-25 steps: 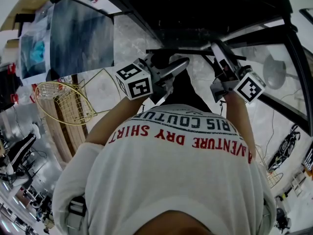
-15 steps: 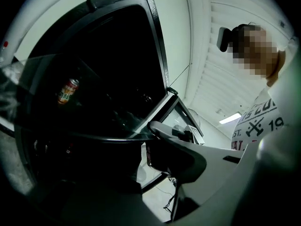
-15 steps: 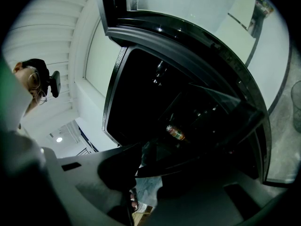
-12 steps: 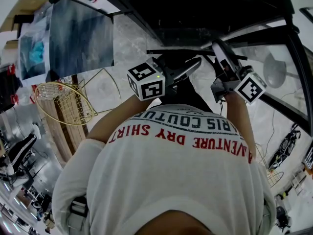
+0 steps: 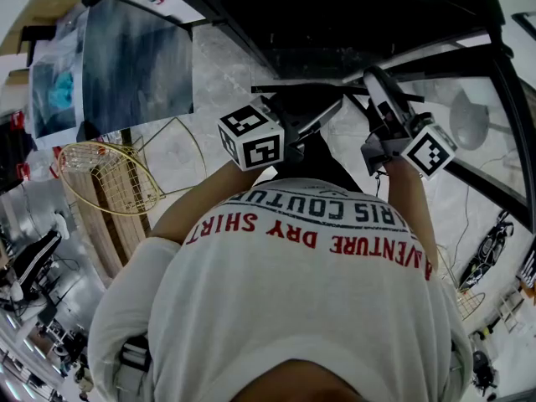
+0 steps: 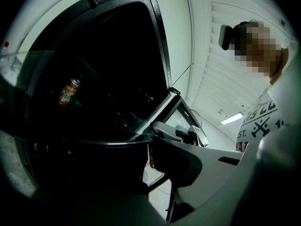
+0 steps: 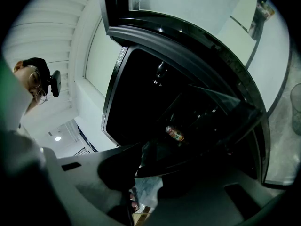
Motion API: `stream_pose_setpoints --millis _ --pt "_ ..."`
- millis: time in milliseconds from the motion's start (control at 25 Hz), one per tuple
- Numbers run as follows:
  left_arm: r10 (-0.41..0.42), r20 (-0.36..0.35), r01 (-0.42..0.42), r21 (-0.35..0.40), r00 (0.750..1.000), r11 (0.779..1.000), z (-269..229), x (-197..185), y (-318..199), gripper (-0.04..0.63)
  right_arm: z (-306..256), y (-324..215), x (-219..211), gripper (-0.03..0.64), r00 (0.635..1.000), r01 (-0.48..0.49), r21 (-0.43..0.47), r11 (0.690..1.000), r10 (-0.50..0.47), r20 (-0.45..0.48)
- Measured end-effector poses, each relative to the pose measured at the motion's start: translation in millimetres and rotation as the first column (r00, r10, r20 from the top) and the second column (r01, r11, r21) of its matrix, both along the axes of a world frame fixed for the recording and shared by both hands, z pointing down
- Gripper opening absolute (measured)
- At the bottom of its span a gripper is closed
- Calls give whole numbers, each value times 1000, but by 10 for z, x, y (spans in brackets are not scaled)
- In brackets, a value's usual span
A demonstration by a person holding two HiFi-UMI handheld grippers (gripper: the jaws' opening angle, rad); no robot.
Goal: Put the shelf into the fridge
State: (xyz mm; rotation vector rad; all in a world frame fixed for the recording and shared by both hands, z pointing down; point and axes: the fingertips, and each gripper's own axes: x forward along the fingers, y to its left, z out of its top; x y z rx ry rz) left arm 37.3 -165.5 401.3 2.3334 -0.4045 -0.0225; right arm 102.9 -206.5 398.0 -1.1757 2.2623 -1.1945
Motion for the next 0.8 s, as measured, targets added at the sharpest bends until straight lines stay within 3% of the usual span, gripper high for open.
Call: stream_pose_setpoints --millis 600,800 --pt "0 -2 0 15 1000 1000 -28 28 -73 78 -53 -82 7 109 1000 21 28 999 -21 -15" --pt "-6 -3 6 22 1000 1000 -52 26 -111 78 -80 -98 54 139 1000 17 39 999 -16 -27"
